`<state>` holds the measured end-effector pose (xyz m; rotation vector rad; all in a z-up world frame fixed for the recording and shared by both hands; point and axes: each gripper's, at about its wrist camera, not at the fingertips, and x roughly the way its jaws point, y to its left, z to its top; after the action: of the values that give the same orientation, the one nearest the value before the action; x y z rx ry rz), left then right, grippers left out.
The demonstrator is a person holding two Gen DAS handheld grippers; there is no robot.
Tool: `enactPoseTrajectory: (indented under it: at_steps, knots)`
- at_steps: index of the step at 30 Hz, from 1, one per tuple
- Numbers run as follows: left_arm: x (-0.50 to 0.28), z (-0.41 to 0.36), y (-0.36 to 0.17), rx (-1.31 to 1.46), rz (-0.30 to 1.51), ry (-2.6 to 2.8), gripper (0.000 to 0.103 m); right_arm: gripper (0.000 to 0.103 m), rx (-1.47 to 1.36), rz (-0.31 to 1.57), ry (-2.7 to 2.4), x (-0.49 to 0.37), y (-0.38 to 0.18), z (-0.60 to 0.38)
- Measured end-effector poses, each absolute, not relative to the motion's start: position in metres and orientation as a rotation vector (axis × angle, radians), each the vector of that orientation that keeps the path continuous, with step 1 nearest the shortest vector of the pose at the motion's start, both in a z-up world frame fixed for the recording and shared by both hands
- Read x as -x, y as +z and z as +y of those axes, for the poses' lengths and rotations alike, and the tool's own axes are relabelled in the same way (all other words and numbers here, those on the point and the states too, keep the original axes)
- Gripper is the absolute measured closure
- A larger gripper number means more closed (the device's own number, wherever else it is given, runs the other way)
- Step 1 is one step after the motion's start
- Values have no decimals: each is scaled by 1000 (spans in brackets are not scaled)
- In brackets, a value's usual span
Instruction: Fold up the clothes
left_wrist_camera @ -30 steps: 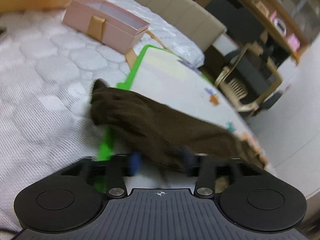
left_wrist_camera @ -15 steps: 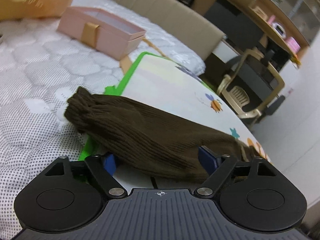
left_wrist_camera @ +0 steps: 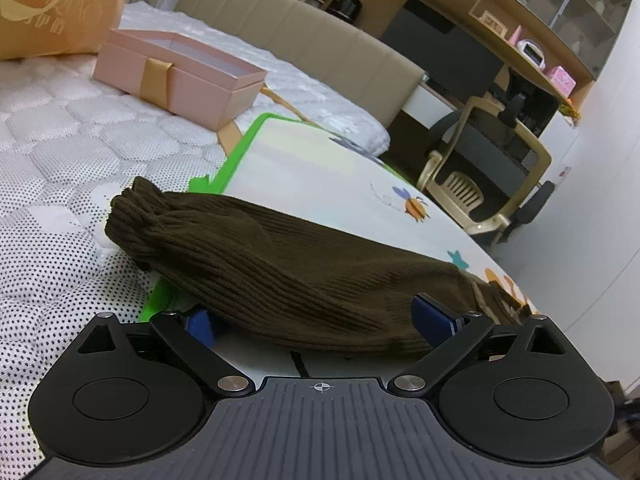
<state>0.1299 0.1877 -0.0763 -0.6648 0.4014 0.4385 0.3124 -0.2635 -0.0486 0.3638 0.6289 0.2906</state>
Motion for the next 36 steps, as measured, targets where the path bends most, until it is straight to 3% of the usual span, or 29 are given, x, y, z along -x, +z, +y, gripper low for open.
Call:
enactPoseTrajectory:
  at_steps: [4, 12, 14, 16, 18, 23, 28, 30, 32, 33, 34, 36]
  knots:
    - [-129, 188, -76, 670, 394, 433, 2, 95, -199, 487, 159, -301, -6, -293]
    - [-127, 190, -77, 684, 384, 421, 1, 99, -203, 515, 157, -311, 15, -309]
    - [-126, 191, -78, 692, 378, 416, 1, 94, -216, 540, 173, -309, 14, -307]
    - [-125, 192, -78, 703, 372, 410, 0, 70, -342, 605, 156, -305, 0, -318]
    - [-125, 192, -78, 706, 369, 407, 0, 62, -540, 676, 150, -297, -24, -334]
    - [-125, 193, -78, 708, 368, 406, 0, 59, -852, 808, 131, -281, -81, -349]
    - [-126, 192, -78, 707, 369, 408, 0, 50, -798, 813, 89, -299, -105, -333]
    - [-126, 192, -78, 707, 368, 408, 0, 52, -768, 779, 73, -310, -112, -328]
    - [-126, 192, -79, 709, 367, 407, 0, 70, -671, 722, 57, -313, -107, -327]
    - [-126, 192, -79, 711, 368, 407, 0, 87, -605, 695, 51, -317, -102, -325]
    - [-126, 193, -79, 712, 367, 407, 0, 96, -546, 664, 58, -319, -92, -322]
    - [-126, 193, -79, 714, 365, 405, 0, 97, -451, 599, 90, -320, -63, -315]
